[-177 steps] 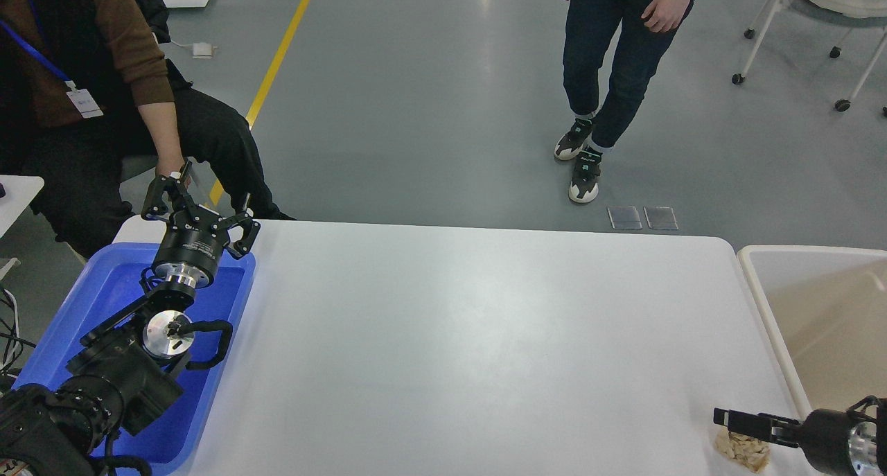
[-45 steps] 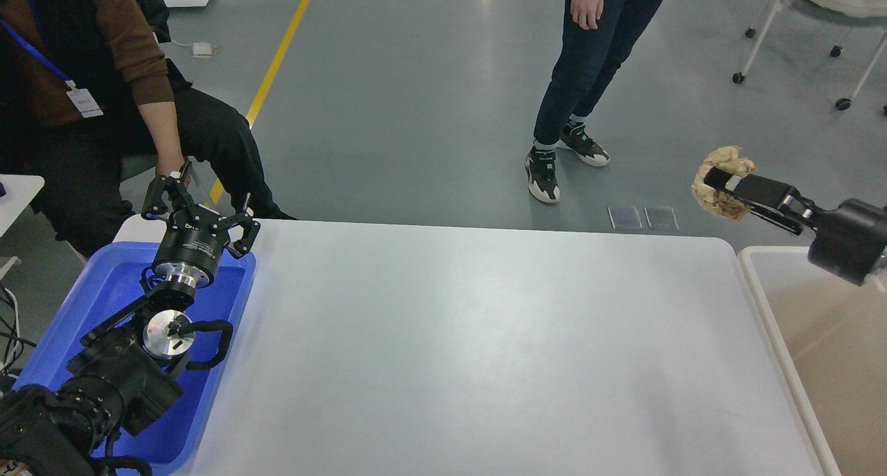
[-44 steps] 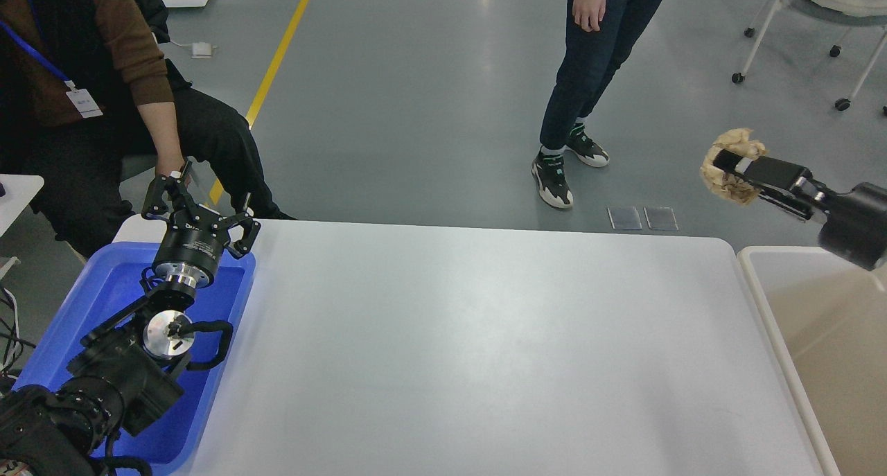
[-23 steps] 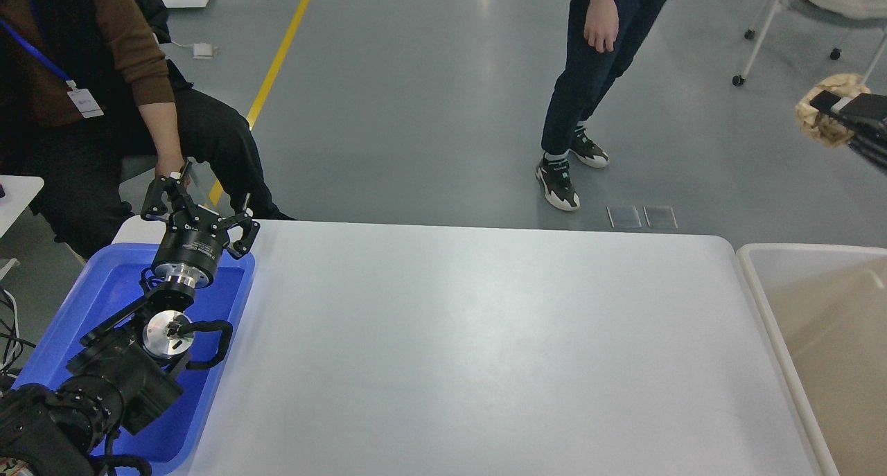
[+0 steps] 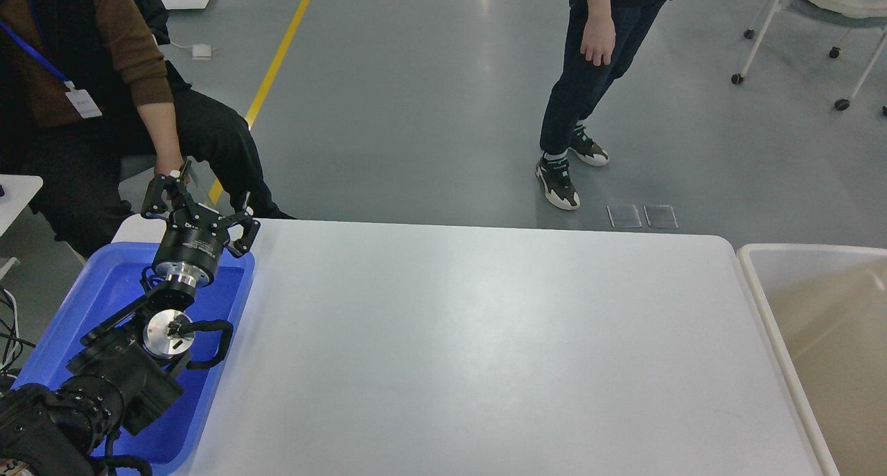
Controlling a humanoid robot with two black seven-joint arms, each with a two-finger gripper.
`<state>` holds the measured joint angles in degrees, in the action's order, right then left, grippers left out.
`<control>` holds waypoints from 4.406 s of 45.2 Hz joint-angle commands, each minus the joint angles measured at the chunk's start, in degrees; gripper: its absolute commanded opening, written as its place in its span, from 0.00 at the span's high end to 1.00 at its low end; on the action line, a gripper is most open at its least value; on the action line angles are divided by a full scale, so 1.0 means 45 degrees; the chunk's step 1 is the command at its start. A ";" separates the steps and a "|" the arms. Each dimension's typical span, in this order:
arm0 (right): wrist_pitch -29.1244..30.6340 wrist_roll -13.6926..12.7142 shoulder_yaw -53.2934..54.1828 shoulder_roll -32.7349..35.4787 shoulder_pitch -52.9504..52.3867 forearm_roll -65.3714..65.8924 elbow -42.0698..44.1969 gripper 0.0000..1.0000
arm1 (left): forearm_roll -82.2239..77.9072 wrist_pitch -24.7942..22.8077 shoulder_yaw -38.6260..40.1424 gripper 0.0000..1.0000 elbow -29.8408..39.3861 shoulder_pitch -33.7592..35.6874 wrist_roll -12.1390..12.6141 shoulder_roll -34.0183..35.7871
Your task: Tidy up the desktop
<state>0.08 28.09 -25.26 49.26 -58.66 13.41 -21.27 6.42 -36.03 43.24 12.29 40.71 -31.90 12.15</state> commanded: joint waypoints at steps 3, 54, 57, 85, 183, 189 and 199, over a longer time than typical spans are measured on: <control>-0.0018 -0.1828 0.0221 -0.2080 0.2487 -0.0557 0.3984 1.00 | 0.0000 0.0000 -0.0001 0.00 0.0003 -0.0003 -0.0001 -0.0004; -0.0721 -0.4661 0.1922 -0.5850 0.5789 -0.0557 0.5430 1.00 | 0.0000 0.0000 -0.0001 0.00 0.0003 -0.0003 -0.0001 -0.0004; -0.0721 -0.4661 0.1922 -0.5830 0.5789 -0.0557 0.5449 1.00 | 0.0000 0.0000 -0.0001 0.00 0.0003 -0.0003 -0.0001 -0.0004; -0.2714 -0.4622 0.1922 -0.6338 0.5613 -0.0557 0.5567 0.00 | 0.0000 0.0000 -0.0001 0.00 0.0003 -0.0003 -0.0001 -0.0004; 0.0353 0.0280 1.6746 -0.4324 0.4067 -0.0246 -0.6250 0.00 | 0.0000 0.0000 -0.0020 0.00 0.0003 -0.0022 -0.0001 -0.0004; 0.0333 0.0280 1.6844 -0.5380 0.5084 -0.0108 -0.6094 0.00 | 0.0000 0.0000 -0.0020 0.00 0.0003 -0.0022 -0.0001 -0.0004; 0.0353 0.0280 1.6629 -0.6122 0.5574 -0.0128 -0.4572 0.00 | 0.0000 0.0000 -0.0001 0.00 0.0003 -0.0003 -0.0001 -0.0004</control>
<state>1.39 27.90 49.93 26.73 -37.96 12.56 -47.18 6.41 -36.03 43.20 12.30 40.62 -31.90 12.13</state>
